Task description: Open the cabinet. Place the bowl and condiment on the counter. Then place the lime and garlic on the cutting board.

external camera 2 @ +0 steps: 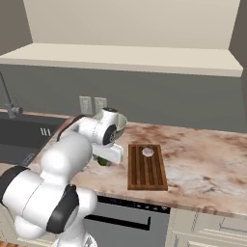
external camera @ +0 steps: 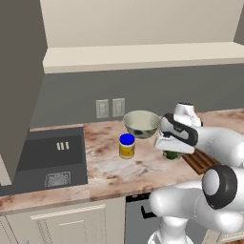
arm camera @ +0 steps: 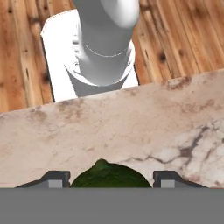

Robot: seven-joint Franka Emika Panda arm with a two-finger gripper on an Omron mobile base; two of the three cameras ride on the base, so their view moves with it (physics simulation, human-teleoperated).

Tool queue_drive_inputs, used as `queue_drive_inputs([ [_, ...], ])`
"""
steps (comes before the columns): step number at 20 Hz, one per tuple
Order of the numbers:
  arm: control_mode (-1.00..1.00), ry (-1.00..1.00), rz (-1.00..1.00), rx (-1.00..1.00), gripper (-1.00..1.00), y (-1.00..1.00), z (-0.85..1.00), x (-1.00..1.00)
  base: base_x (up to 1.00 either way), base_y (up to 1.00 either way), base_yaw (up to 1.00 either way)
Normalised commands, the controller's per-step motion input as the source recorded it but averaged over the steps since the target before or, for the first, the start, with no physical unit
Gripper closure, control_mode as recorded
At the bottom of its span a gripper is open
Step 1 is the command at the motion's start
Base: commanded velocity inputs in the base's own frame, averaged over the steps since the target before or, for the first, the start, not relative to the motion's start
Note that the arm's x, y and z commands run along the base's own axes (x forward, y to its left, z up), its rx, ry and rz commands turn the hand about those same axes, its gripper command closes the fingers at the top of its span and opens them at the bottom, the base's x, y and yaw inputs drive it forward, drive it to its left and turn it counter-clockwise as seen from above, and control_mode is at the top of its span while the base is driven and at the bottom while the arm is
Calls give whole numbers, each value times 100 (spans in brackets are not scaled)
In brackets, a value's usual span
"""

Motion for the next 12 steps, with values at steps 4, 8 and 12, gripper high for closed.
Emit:
queue_drive_inputs([
  [4, -100, 0, -1, -6, 100, -100, 41, 7, 0, 0, 0],
  [8, -100, 0, -1, -3, 100, -98, 8, 22, 0, 0, 0],
  [12, -100, 0, 0, 0, 100, -71, 0, 30, 0, 0, 0],
])
